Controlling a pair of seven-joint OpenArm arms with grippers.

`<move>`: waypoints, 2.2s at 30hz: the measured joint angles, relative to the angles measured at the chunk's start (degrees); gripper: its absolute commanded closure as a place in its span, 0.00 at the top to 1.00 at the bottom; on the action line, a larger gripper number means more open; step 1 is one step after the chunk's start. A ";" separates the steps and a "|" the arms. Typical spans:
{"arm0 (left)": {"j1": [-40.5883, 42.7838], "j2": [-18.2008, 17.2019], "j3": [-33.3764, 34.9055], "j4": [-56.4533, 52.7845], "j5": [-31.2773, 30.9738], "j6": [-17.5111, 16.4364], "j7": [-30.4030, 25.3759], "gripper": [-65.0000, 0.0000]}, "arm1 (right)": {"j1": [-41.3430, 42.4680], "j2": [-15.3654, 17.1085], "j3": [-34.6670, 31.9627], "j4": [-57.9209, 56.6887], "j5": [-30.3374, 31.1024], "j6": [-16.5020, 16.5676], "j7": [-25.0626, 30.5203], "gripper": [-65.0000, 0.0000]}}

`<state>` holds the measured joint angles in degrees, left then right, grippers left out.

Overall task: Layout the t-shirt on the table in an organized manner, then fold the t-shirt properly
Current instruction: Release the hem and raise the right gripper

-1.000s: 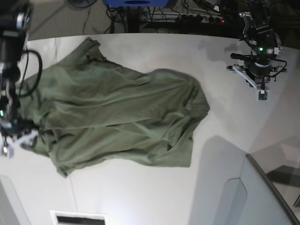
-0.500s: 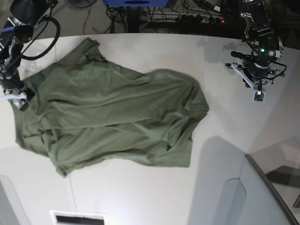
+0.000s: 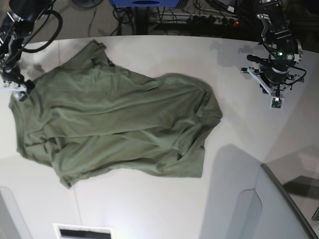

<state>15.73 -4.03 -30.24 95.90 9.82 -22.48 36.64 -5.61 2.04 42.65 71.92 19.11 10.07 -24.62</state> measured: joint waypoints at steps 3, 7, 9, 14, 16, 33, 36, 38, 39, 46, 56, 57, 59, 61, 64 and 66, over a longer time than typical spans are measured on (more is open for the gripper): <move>-0.02 0.04 0.00 0.00 0.00 -0.02 0.00 0.00 | 0.00 -0.02 0.00 0.02 0.22 0.33 0.17 0.53; -0.04 0.04 0.00 0.00 0.00 -0.02 0.00 0.00 | -0.81 0.02 0.00 0.00 0.04 0.28 0.17 0.46; -0.02 0.02 0.00 0.00 0.00 -0.02 0.00 0.00 | -0.85 0.00 0.00 0.00 0.02 0.26 0.11 0.46; 0.00 0.02 0.00 0.00 0.00 -0.02 0.00 0.00 | -0.98 0.00 0.00 0.00 0.02 0.28 0.15 0.46; 0.00 0.04 0.00 0.00 0.00 -0.02 0.00 0.00 | -1.46 0.00 0.00 0.15 0.00 0.28 0.20 0.46; -0.11 0.02 0.00 -1.60 0.00 -0.02 0.00 0.00 | -2.01 -0.02 -0.17 0.02 0.04 0.26 0.04 0.46; -0.17 0.02 -0.04 -1.60 0.00 0.00 -0.02 0.00 | -0.59 -0.72 -0.17 -0.04 -0.02 -0.04 -0.02 0.46; -0.15 0.04 -0.02 -1.60 0.00 -0.02 -0.02 0.00 | 0.33 -1.29 -0.42 -0.35 0.09 0.11 0.00 0.46; -0.15 0.02 -0.04 -1.60 -0.02 -0.02 -0.02 0.00 | 0.76 -1.42 -0.52 -0.90 0.07 0.35 -0.04 0.46; -0.09 -1.09 -0.04 -1.60 0.00 -0.04 0.00 0.00 | 2.73 -0.79 -0.50 -5.60 0.42 0.68 1.75 0.46; -0.15 -1.88 -0.11 -1.60 -0.02 0.04 -0.02 0.00 | 0.31 -1.92 -0.72 0.52 -0.09 0.31 -0.55 0.48; -0.17 -1.84 -0.09 -1.60 -0.04 -0.02 -0.02 0.00 | -1.88 -2.80 -0.76 4.94 -0.20 1.33 -0.50 0.48; -0.15 -1.88 -0.07 -1.60 -0.22 -0.04 0.00 0.00 | -6.12 -6.03 -0.15 15.56 -0.90 1.64 -0.48 0.51; -0.31 -2.23 -0.04 -1.60 -0.02 -0.04 0.00 0.00 | -9.92 -9.18 -0.20 24.55 0.11 3.58 -2.82 0.61; -0.31 -3.30 -0.15 -1.51 -0.02 -0.02 -0.02 0.00 | -13.11 -10.16 -5.31 27.21 2.05 4.98 -12.39 0.70; -0.37 -3.63 -1.92 -1.46 -0.20 -0.07 -0.07 0.00 | -16.20 -10.45 -9.01 26.51 10.47 6.03 -13.75 0.67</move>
<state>15.35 -7.66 -32.16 94.43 9.63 -22.55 36.58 -21.80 -8.40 33.65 98.43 29.58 16.10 -38.37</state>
